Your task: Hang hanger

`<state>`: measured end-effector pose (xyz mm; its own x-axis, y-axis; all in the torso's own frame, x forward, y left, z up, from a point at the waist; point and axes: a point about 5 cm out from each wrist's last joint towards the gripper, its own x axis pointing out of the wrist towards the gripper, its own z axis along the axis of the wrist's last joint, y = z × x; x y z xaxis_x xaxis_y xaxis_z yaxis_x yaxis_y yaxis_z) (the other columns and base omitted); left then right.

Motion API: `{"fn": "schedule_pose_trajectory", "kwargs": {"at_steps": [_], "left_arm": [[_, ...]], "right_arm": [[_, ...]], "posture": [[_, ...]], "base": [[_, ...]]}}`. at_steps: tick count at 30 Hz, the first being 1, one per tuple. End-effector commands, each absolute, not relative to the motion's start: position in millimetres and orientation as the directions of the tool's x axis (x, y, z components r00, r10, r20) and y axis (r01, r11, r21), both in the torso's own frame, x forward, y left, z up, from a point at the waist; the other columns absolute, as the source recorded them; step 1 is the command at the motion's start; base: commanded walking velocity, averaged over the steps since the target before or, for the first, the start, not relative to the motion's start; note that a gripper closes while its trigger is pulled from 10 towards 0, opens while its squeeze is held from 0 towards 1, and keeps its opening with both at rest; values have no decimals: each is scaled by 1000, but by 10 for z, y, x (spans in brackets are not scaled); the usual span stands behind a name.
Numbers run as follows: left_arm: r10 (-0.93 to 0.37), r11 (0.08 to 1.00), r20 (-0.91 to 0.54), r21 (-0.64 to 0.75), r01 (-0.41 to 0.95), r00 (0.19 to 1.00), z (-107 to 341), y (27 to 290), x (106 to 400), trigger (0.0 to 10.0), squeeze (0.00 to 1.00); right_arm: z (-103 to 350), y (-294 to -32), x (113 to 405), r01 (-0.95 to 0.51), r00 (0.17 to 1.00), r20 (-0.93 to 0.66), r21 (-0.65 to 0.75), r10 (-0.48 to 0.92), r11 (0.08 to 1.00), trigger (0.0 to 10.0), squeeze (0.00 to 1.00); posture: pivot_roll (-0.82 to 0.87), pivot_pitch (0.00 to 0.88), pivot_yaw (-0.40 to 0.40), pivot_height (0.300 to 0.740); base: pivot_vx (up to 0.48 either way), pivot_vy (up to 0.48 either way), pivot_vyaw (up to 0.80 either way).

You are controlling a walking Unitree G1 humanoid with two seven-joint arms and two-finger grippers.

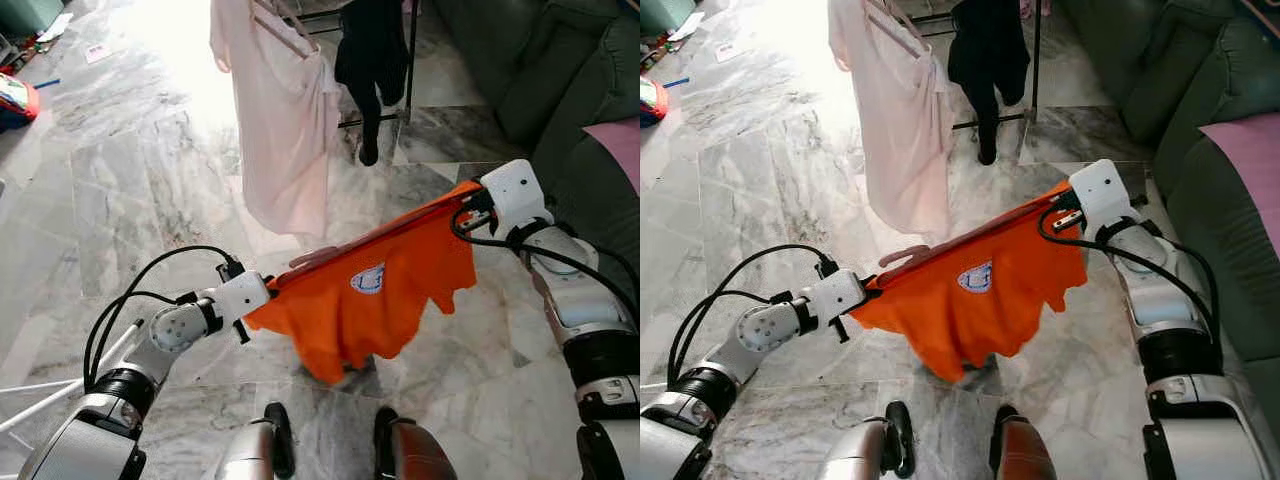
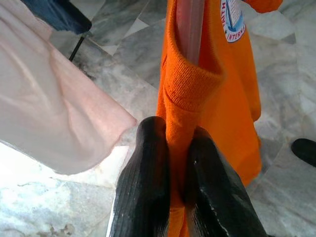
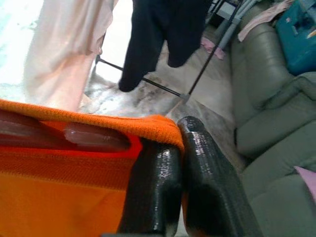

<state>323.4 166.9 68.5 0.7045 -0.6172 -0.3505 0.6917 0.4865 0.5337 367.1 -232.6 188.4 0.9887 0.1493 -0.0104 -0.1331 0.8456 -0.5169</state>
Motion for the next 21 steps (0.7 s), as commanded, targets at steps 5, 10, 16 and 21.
{"fn": "schedule_pose_trajectory", "kwargs": {"at_steps": [5, 10, 16, 21], "left_arm": [[-290, 629, -681, 393, 670, 672, 82, 2506, 2726, 0, 0], [-287, 615, -695, 394, 683, 659, 61, 2493, 2714, 0, 0], [-252, 600, -730, 397, 695, 635, 2, 2521, 2662, 0, 0], [-219, 599, -740, 413, 686, 636, -33, 2525, 2644, 0, 0]], "right_arm": [[2518, -3280, 3443, 383, 922, 266, -531, -280, 756, 0, 0], [2612, -3284, 3451, 417, 905, 310, -519, -291, 746, 0, 0], [2805, -3165, 3495, 430, 891, 378, -519, -253, 739, 0, 0], [2932, -2967, 3529, 402, 891, 415, -526, -186, 750, 0, 0]], "posture": [[-128, 290, 84, 740], [-128, 289, 85, 740], [-132, 288, 89, 740], [-133, 287, 87, 740]], "base": [[0, 0, 0], [0, 0, 0], [0, 0, 0], [0, 0, 0]]}}
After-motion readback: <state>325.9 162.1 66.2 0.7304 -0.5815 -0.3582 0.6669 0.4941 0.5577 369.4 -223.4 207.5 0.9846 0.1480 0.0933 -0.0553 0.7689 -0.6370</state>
